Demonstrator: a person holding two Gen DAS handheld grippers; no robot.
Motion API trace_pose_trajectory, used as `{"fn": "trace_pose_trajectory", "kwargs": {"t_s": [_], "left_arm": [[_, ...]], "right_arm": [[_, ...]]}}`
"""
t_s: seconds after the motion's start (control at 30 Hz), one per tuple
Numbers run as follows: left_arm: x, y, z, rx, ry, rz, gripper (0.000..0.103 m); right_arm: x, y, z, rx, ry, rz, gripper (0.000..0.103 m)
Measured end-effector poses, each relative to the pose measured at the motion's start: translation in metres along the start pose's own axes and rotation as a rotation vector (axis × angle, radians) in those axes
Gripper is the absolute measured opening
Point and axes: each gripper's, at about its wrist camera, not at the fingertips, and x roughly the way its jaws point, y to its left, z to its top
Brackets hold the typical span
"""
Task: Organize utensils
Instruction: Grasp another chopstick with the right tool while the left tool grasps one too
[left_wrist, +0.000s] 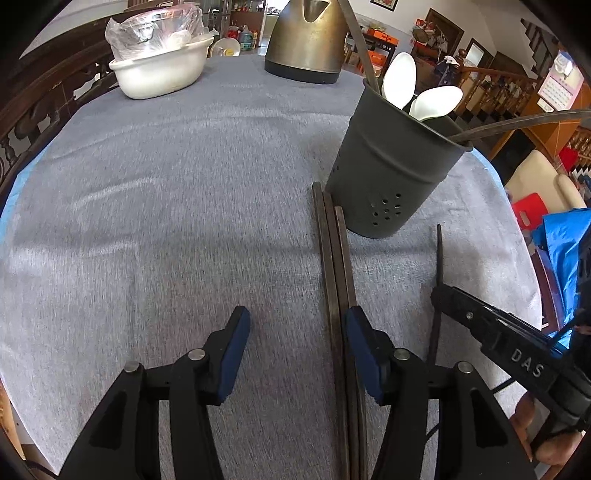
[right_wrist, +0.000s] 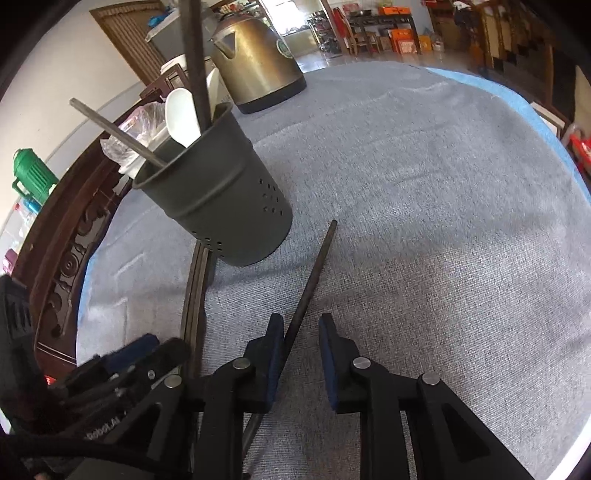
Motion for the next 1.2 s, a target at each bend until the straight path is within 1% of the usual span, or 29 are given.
{"fn": "trace_pose_trajectory", "kwargs": {"t_s": [0.17,0.2,0.27,0.33,0.47,0.63,0.8,0.83,0.87,0.93,1.0,1.13,1.2], "left_arm": [[0.000,0.005,0.002,0.010,-0.004,0.006,0.062],[0.000,0.007,0.002,0.009,-0.007,0.019,0.064],[0.000,0.013,0.002,-0.005,-0.007,0.046,0.065],[-0.001,0.018,0.001,-0.006,-0.003,0.043,0.065],[-0.003,0.025,0.000,-0.016,0.007,0.055,0.065],[-0.012,0.038,-0.011,-0.021,0.006,0.062,0.065],[-0.017,0.044,-0.016,-0.022,0.025,0.039,0.065],[-0.017,0.046,-0.015,-0.028,0.029,0.031,0.065],[-0.016,0.048,-0.012,-0.037,0.031,0.021,0.065],[-0.016,0.053,-0.006,-0.058,0.032,0.002,0.065],[-0.016,0.055,0.002,-0.063,0.027,-0.003,0.065],[-0.011,0.053,0.016,-0.045,0.029,-0.003,0.063],[-0.003,0.050,0.027,-0.047,0.047,-0.003,0.063]], "right_arm": [[-0.004,-0.004,0.001,-0.012,-0.003,-0.034,0.021],[-0.004,-0.004,0.002,-0.012,-0.002,-0.040,0.018],[-0.006,-0.008,0.001,-0.011,-0.002,-0.046,0.017],[-0.008,-0.011,0.001,-0.014,-0.004,-0.053,0.017],[-0.010,-0.013,0.000,-0.015,-0.003,-0.045,0.017],[-0.010,-0.021,0.002,0.009,0.005,-0.015,0.017],[-0.009,-0.026,0.002,0.036,0.015,0.019,0.017],[-0.010,-0.028,0.003,0.044,0.023,0.030,0.017],[-0.010,-0.029,0.004,0.053,0.030,0.043,0.020],[-0.008,-0.038,0.007,0.099,0.054,0.083,0.021],[-0.009,-0.046,0.009,0.136,0.061,0.099,0.021],[-0.012,-0.058,0.019,0.181,0.037,0.073,0.021],[-0.008,-0.060,0.027,0.187,0.053,0.055,0.021]]}}
